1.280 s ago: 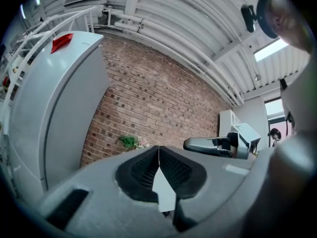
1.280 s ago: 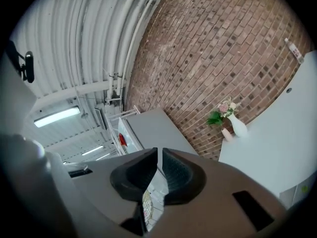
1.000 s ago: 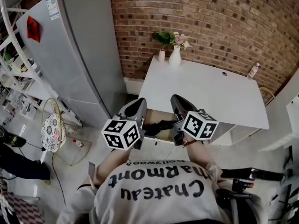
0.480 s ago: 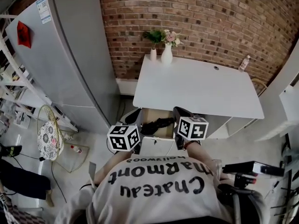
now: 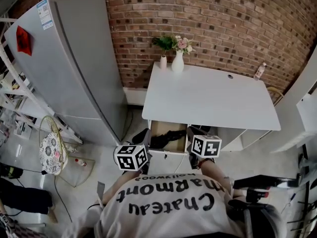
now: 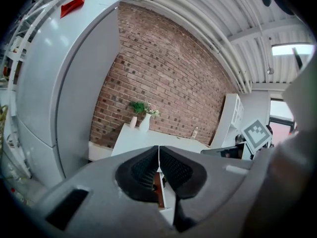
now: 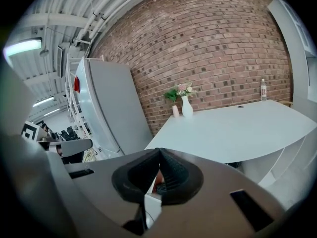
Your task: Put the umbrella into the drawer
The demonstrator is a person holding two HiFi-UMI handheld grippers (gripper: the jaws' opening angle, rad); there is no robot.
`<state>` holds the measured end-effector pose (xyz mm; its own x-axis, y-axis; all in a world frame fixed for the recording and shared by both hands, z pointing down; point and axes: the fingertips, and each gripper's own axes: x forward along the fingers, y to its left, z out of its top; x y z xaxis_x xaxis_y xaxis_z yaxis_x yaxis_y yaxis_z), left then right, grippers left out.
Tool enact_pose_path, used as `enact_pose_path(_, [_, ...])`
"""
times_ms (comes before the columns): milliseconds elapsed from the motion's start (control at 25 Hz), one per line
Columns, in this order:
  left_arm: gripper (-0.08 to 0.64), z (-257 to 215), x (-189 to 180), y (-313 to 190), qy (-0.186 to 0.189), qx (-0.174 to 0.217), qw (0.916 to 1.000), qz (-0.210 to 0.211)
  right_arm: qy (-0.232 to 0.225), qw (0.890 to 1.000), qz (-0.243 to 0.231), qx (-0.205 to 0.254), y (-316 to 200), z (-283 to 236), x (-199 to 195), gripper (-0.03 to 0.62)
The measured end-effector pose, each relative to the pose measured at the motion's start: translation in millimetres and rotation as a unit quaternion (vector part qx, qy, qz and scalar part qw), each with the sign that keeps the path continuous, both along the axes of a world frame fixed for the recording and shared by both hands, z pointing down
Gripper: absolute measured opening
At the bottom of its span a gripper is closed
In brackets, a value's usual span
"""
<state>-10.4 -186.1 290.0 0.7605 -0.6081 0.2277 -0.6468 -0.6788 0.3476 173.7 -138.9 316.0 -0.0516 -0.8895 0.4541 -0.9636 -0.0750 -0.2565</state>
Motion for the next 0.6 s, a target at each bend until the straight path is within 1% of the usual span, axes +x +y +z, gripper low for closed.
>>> enact_pose_path(280, [0.018,14.4,-0.5,1.0,-0.005,-0.015,0.9999,-0.002,0.004,1.000,0.003,-0.009,1.8,12.4,4.5,0.015])
enact_pose_path(600, [0.018,23.6,5.0,6.8,-0.009,-0.026,0.9996,0.007,-0.002,1.000,0.005,-0.019,7.8,25.3,5.3,0.014])
